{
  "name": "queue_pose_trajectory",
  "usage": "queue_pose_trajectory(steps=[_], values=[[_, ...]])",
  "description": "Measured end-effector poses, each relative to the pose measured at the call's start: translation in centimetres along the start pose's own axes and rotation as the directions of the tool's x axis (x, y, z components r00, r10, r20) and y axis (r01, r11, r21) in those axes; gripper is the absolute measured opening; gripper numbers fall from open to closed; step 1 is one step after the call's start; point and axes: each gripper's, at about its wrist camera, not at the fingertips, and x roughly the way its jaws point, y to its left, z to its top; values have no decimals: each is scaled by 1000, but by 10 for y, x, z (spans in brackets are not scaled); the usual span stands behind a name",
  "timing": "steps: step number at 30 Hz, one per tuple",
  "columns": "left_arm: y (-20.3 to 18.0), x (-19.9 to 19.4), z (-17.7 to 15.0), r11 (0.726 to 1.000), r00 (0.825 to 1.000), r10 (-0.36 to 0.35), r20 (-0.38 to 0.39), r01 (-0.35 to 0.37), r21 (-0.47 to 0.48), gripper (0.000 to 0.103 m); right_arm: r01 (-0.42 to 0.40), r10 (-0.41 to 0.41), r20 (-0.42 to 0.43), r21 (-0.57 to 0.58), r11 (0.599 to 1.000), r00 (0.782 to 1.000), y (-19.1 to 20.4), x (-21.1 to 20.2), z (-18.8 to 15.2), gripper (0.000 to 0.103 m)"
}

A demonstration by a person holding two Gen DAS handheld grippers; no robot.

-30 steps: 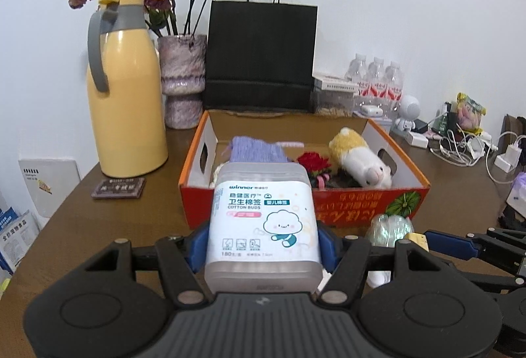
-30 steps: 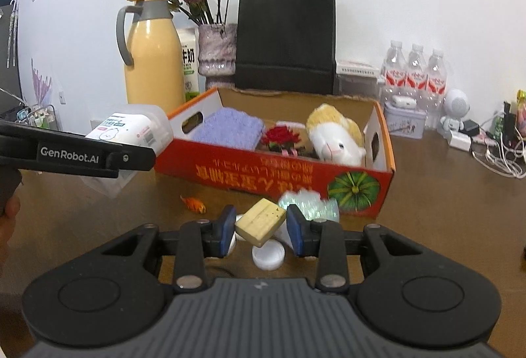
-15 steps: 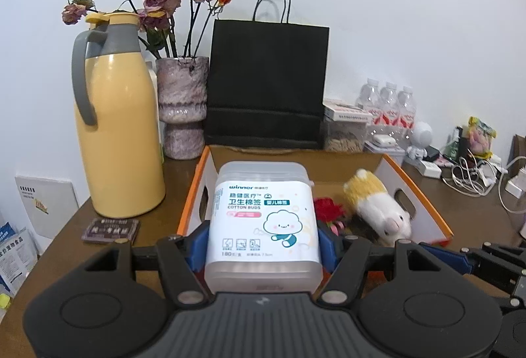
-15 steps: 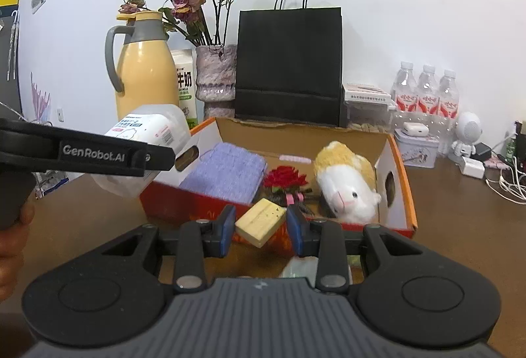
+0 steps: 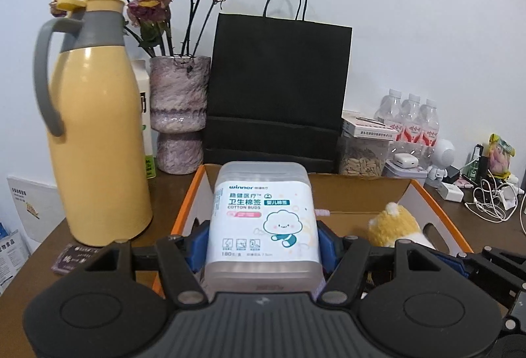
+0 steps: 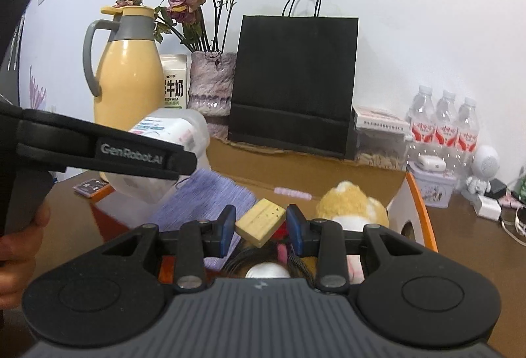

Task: Organize objects
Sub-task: 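Lower the cotton-swab box into the box with the left gripper while the right gripper drops the block in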

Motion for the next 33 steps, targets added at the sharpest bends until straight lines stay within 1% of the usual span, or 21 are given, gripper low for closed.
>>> queue_pose_trajectory(steps=[6, 15, 20, 21, 22, 23, 24, 25, 28, 33], values=[[-1, 16, 8, 1000, 1000, -4, 20, 4, 13, 63, 26, -25, 15, -5, 1000, 1000, -10, 16, -2, 34], [-7, 40, 6, 997, 1000, 16, 6, -16, 69, 63, 19, -18, 19, -38, 999, 1000, -15, 36, -2, 34], [-8, 47, 5, 996, 1000, 20, -6, -20, 82, 64, 13, -14, -8, -19, 1000, 1000, -19, 41, -3, 35], [-8, 48, 4, 996, 1000, 20, -9, -19, 86, 67, 16, -16, -14, -18, 1000, 1000, -19, 41, -3, 41], [-9, 48, 4, 996, 1000, 21, -6, -20, 89, 79, 19, -19, -14, -20, 1000, 1000, -19, 41, -3, 51], [-9, 47, 3, 996, 1000, 23, 1, -23, 91, 91, 24, -24, -10, -22, 999, 1000, -19, 39, -3, 58], [-10, 46, 2, 995, 1000, 26, 10, -27, 93, 96, 29, -29, -6, -23, 999, 1000, -18, 38, -3, 74], [-10, 45, 2, 995, 999, 28, 18, -29, 94, 99, 33, -33, 0, -24, 999, 999, -18, 37, -2, 87], [-10, 45, 2, 996, 999, 30, 22, -32, 88, 101, 33, -33, 10, -30, 999, 999, -16, 34, -1, 97], [-7, 45, 2, 997, 999, 37, 18, -38, 68, 101, 32, -32, 9, -35, 999, 999, -15, 33, -2, 100]])
